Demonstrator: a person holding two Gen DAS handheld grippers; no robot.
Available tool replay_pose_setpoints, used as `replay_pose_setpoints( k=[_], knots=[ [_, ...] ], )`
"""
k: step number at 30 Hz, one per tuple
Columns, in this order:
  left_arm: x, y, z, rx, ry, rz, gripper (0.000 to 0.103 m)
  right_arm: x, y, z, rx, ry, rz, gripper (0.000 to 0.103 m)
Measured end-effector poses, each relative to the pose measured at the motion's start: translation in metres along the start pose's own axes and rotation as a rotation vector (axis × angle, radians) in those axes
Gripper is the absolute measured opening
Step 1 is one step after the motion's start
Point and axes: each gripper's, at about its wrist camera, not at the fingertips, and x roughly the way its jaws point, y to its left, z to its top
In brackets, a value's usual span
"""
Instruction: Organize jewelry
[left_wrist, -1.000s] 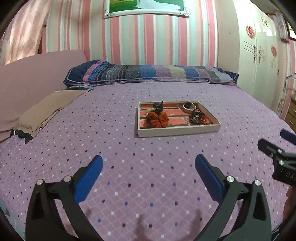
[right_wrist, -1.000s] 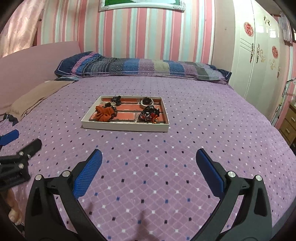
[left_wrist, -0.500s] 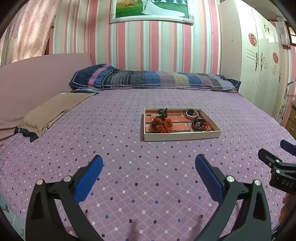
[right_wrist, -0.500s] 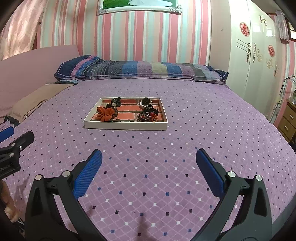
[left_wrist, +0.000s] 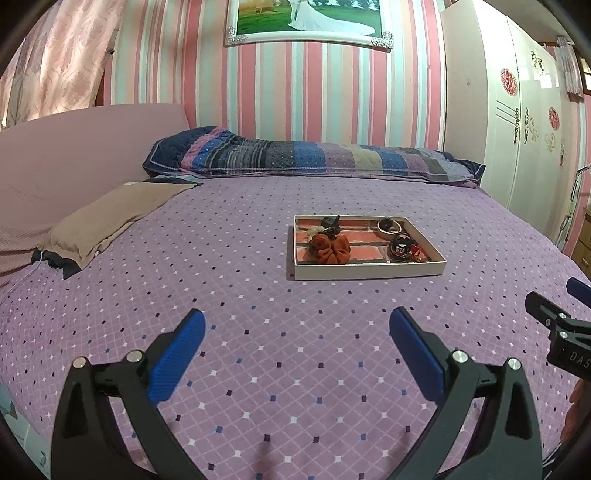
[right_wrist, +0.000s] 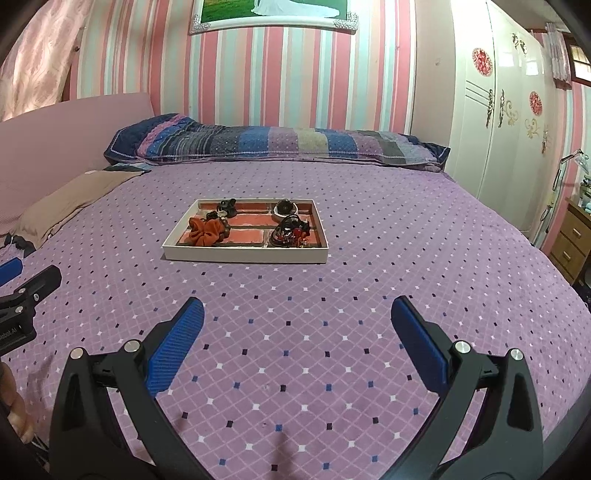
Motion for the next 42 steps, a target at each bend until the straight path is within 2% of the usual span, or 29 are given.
replay_pose_setpoints(
  k=[42],
  knots=[
    [-0.0017, -0.0007, 0.0005, 0.010, -0.018, 0.030, 0.098, -0.0019, -0.0029, -0.0010, 0.006, -0.004, 0.001, 0.099]
  ],
)
